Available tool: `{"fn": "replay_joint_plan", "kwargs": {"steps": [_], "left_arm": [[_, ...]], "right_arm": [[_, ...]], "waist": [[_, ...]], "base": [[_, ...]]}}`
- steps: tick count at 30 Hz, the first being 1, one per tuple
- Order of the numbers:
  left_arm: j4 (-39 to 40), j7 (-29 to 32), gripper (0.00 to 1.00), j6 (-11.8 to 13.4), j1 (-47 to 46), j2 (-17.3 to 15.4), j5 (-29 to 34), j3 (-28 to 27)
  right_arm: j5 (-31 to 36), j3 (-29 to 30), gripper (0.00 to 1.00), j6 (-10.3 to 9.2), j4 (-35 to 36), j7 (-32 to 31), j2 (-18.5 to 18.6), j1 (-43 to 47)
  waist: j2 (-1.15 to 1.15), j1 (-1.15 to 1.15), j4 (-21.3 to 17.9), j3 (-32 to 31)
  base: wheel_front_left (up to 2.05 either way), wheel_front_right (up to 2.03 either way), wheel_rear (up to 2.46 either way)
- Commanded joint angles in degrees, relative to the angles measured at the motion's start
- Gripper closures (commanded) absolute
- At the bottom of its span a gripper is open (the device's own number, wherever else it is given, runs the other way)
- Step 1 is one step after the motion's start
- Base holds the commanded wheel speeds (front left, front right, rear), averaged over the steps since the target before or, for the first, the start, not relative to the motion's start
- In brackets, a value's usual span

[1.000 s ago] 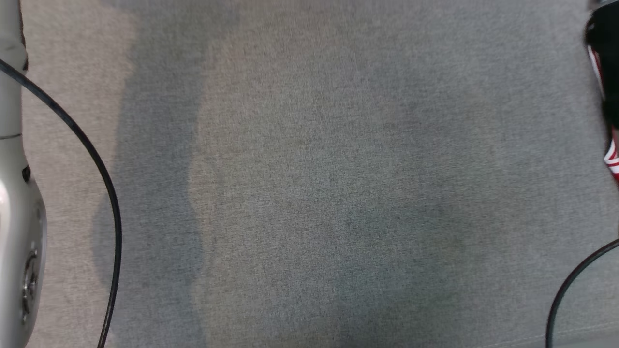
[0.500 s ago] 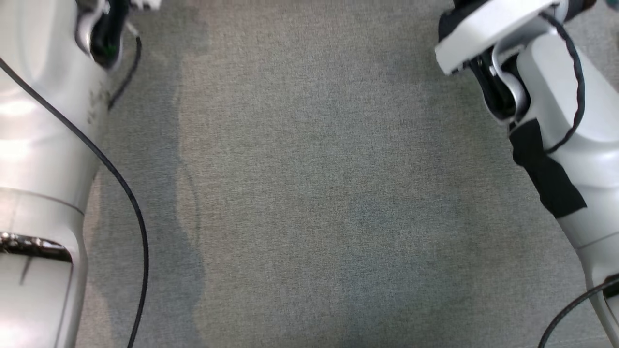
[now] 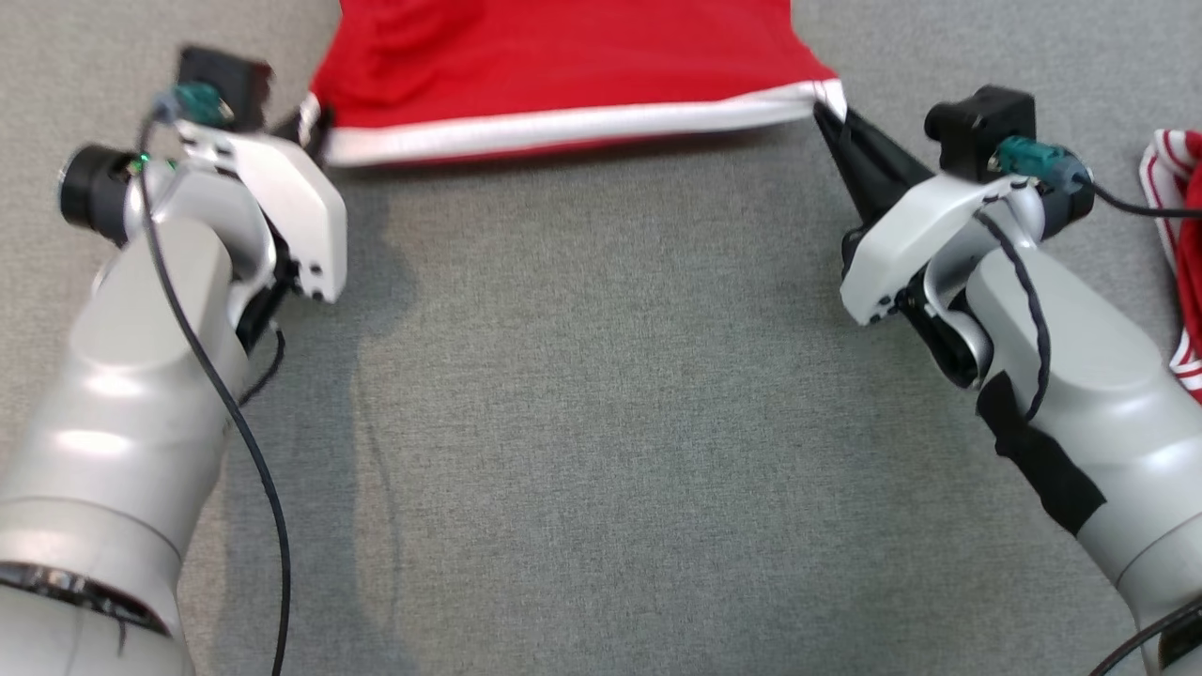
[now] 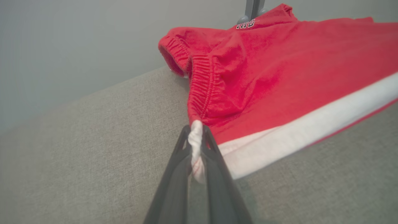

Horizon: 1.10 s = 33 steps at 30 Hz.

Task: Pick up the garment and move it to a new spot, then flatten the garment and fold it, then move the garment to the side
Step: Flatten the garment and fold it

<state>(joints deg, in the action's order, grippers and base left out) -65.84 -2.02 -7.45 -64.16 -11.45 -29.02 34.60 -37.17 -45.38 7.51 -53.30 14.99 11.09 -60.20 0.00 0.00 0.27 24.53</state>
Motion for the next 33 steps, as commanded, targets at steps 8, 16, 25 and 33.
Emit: {"fn": "replay_joint_plan", "kwargs": {"steps": [8, 16, 25, 33], "left_arm": [[2.2, 0.3, 1.00, 0.0, 7.9, -2.6, 0.2, 7.7], [4.4, 0.3, 1.00, 0.0, 14.1, -4.8, -2.0, 12.0], [8.0, 0.0, 1.00, 0.0, 20.0, -6.3, -4.2, 15.9], [12.3, -1.1, 1.00, 0.0, 25.6, -6.6, -6.7, 17.3]], "right_arm": [[-4.6, -10.2, 1.00, -0.05, -3.4, -1.2, 0.6, 3.8], [-11.1, -18.7, 1.00, -0.05, -1.9, -2.8, 2.4, 6.7], [-19.8, -25.2, 1.00, -0.11, 1.4, -7.5, 7.6, 10.5], [-27.3, -26.7, 1.00, -0.12, 5.5, -11.3, 12.2, 13.8]], "waist": [[0.00, 0.00, -0.1, -7.2], [0.00, 0.00, 0.0, -12.2], [0.00, 0.00, 1.0, -16.4], [0.00, 0.00, 1.4, -19.6]], "base": [[0.00, 0.00, 0.00], [0.00, 0.00, 0.00], [0.00, 0.00, 0.00], [0.00, 0.00, 0.00]]}}
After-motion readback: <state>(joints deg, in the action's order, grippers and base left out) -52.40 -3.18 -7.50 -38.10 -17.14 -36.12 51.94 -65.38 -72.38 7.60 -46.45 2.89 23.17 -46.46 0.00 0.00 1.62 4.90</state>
